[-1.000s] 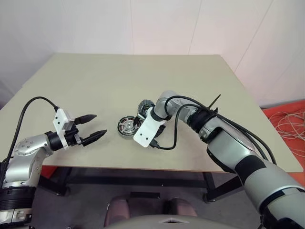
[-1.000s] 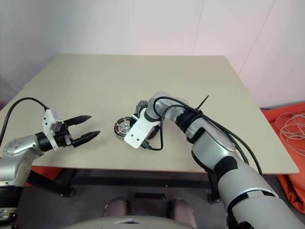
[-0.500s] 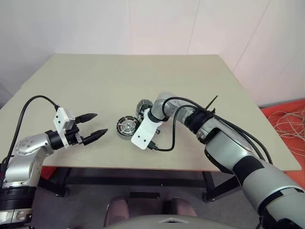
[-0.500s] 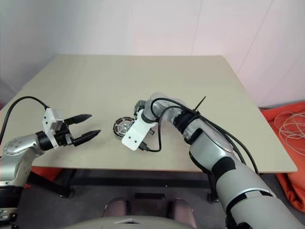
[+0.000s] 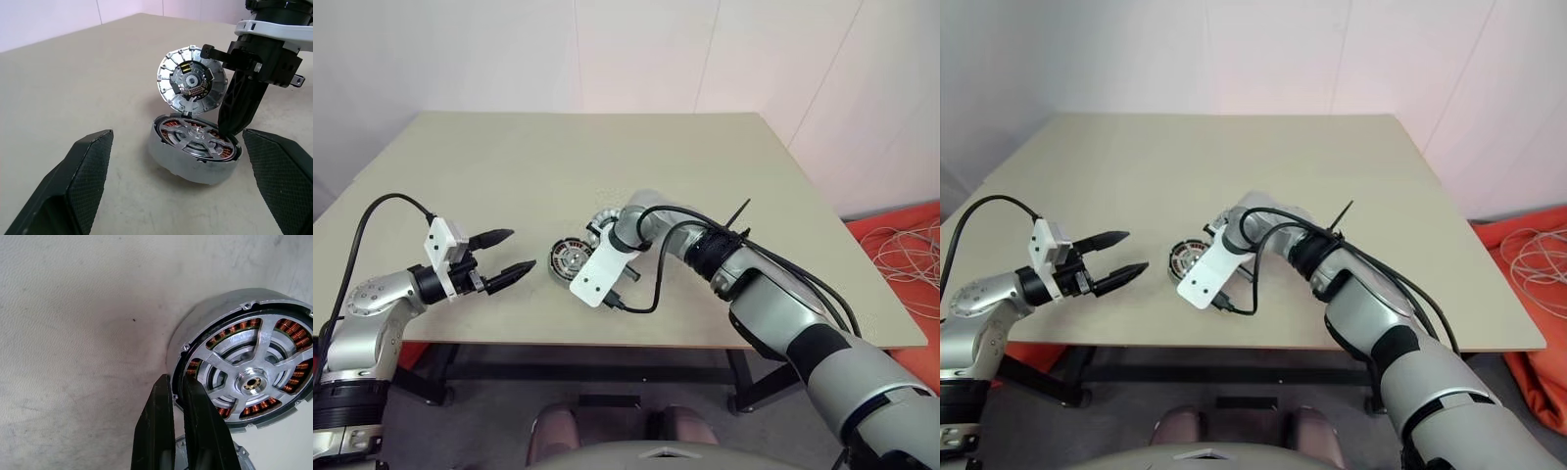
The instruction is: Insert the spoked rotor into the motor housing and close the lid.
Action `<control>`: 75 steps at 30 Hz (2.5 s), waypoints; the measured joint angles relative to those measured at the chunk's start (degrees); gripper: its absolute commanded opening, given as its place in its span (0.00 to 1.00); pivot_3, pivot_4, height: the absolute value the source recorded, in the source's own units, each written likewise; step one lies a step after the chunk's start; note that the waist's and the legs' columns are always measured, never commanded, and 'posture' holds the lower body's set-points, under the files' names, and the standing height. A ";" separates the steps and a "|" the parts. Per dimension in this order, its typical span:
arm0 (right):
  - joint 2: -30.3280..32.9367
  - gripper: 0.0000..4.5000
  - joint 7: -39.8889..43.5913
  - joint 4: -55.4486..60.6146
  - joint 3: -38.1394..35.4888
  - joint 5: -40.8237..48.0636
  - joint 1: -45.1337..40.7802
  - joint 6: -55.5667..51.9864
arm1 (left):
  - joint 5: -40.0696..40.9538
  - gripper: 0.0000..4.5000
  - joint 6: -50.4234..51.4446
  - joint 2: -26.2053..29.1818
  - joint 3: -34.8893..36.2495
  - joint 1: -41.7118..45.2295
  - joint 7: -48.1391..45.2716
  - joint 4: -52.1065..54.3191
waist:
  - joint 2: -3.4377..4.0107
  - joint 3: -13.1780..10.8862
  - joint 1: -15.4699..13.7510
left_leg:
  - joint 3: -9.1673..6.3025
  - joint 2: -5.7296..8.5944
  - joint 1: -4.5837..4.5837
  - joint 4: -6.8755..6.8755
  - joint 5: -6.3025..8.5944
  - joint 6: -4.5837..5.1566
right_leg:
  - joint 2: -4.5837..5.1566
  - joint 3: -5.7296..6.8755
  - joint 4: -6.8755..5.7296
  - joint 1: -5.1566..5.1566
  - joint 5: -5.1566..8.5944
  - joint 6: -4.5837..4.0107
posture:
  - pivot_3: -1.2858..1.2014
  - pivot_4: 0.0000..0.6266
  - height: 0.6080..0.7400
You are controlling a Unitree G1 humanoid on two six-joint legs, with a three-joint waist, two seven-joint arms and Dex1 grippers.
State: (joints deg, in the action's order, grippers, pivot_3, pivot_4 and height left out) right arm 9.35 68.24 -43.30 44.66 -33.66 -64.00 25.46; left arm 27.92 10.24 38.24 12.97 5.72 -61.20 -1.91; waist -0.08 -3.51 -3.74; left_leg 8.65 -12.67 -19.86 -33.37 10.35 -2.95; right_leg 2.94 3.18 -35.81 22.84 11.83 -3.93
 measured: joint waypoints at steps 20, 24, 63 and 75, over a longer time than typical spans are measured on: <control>10.25 0.00 17.71 27.91 -1.47 1.60 6.40 -34.95 | -0.32 1.00 -0.54 -0.45 -2.16 2.64 -0.80 -2.18 | -0.04 -0.05 -0.40 | 0.00 -0.02 -0.18 0.03 -0.02 -0.03 | -0.04 0.00 0.05 0.15 -0.04 -0.06 | 0.52 0.00 1.00; 11.88 0.00 20.21 31.30 -1.45 3.65 6.63 -39.33 | -0.38 1.00 -0.91 -0.46 -2.23 3.15 -1.09 -3.09 | -0.05 -0.05 -0.40 | 0.00 -0.01 -0.14 0.03 -0.03 -0.04 | -0.05 0.00 0.04 0.14 -0.04 -0.07 | 0.52 0.00 1.00; -12.79 1.00 -1.62 14.24 -25.28 18.33 -14.13 -82.40 | -2.63 1.00 -2.18 -2.22 -3.48 4.57 -1.04 -6.36 | 0.17 -0.19 -0.83 | -0.06 -0.08 -0.06 0.11 -0.08 -0.16 | -0.08 0.00 0.04 0.14 0.18 0.29 | 0.52 0.00 1.00; 1.67 1.00 -40.70 8.32 -54.66 28.21 -7.16 -70.51 | -3.46 1.00 -4.03 -2.76 -3.66 5.50 -0.79 -7.76 | 0.08 -0.20 -2.02 | -0.03 0.25 -0.12 0.20 -0.25 -0.45 | -0.04 -0.02 0.06 0.16 -0.02 -0.02 | 0.52 0.00 1.00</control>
State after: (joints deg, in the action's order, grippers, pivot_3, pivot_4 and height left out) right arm 11.01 27.54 -34.98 -10.00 -5.45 -71.16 -45.06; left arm 24.46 6.21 35.48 9.31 11.22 -61.99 -9.67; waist 0.00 -3.71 -5.76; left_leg 8.62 -12.42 -19.98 -33.17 10.10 -3.41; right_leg 2.90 3.17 -35.74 23.00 11.81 -3.95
